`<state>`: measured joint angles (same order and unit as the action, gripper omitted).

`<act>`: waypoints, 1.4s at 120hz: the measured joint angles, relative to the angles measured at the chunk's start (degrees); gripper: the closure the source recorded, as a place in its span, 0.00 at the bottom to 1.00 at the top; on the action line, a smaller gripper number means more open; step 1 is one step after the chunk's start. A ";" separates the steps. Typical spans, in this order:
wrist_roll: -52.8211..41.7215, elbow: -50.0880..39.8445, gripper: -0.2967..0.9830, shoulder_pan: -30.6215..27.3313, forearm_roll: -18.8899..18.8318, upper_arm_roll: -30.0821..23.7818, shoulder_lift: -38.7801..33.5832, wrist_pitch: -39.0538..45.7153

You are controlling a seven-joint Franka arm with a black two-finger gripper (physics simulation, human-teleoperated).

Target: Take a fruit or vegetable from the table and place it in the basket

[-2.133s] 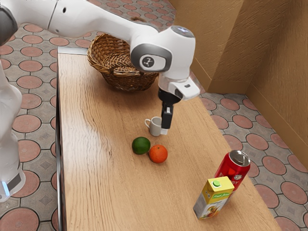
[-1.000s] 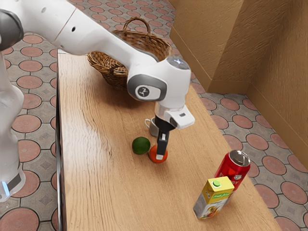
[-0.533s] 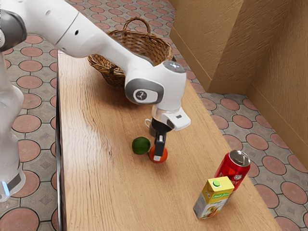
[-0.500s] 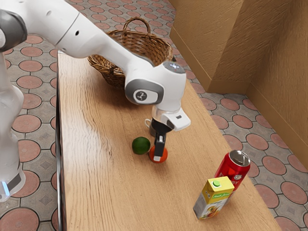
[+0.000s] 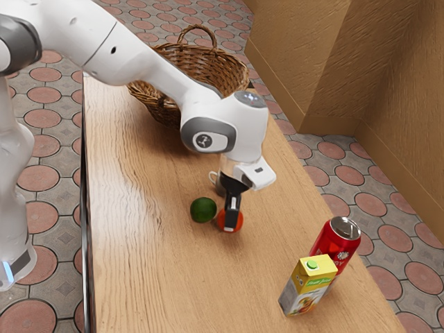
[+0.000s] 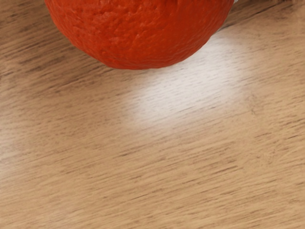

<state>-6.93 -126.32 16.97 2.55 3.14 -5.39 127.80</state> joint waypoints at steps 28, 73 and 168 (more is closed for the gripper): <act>0.64 5.19 0.56 -0.21 -2.76 1.66 -6.77 -2.66; -1.60 33.47 0.56 -0.56 -8.70 16.45 -1.81 -19.84; -9.32 39.29 0.30 -0.46 -8.50 36.59 2.65 -28.87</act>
<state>-16.25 -87.03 16.51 -5.96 39.73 -2.74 98.93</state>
